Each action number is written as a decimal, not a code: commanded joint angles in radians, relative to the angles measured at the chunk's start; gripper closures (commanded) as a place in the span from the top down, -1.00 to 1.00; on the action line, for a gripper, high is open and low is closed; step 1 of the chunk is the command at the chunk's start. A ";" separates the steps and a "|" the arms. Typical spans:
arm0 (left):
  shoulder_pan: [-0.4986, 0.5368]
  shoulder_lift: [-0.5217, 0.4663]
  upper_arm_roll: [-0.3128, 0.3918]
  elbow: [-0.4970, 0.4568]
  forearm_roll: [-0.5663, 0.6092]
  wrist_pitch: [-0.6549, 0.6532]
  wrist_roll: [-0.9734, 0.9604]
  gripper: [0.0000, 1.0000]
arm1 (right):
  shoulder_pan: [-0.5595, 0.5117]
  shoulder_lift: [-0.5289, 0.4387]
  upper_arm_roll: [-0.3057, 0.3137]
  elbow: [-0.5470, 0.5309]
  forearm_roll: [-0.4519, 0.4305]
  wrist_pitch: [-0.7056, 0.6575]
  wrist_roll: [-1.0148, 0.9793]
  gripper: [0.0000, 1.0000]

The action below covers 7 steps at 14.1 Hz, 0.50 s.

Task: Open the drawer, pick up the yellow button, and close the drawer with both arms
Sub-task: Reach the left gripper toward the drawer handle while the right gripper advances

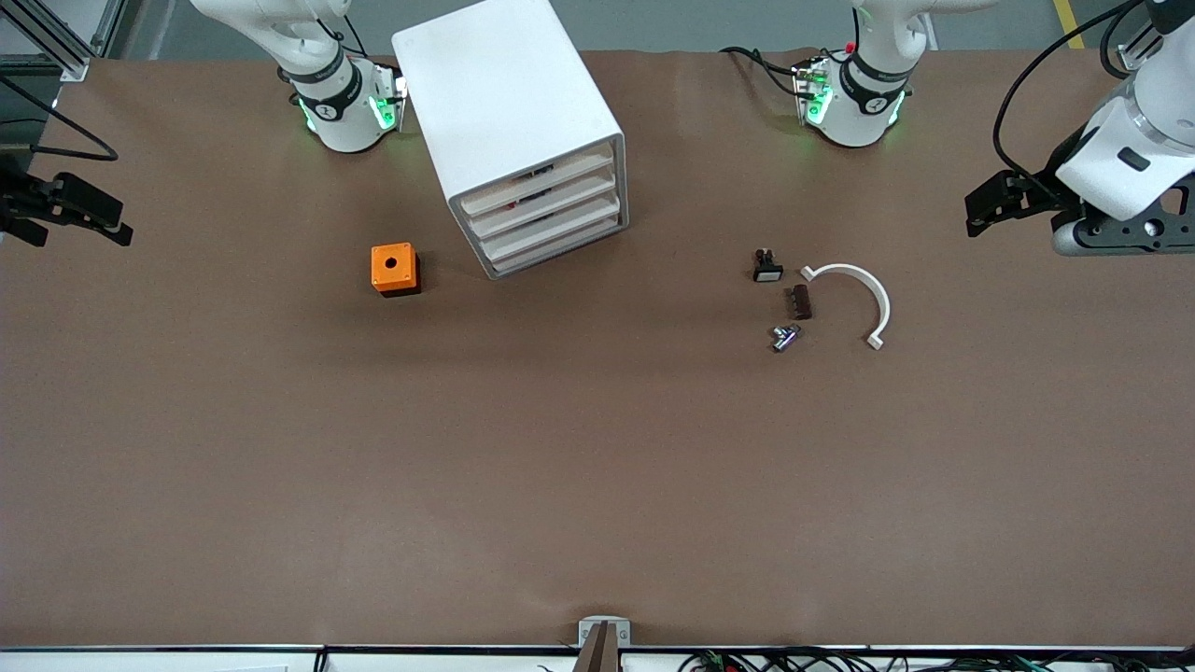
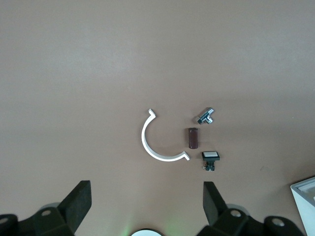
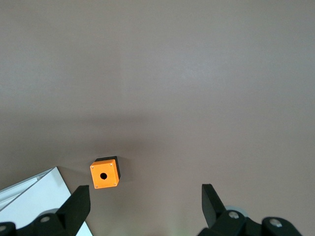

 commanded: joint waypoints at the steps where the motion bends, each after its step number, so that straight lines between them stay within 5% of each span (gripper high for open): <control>1: 0.008 0.010 -0.003 0.024 -0.007 -0.018 0.011 1.00 | -0.012 0.008 0.014 0.022 -0.020 -0.008 -0.009 1.00; 7: 0.014 0.085 0.006 0.059 0.004 -0.018 0.019 1.00 | -0.012 0.008 0.014 0.022 -0.020 -0.008 -0.009 1.00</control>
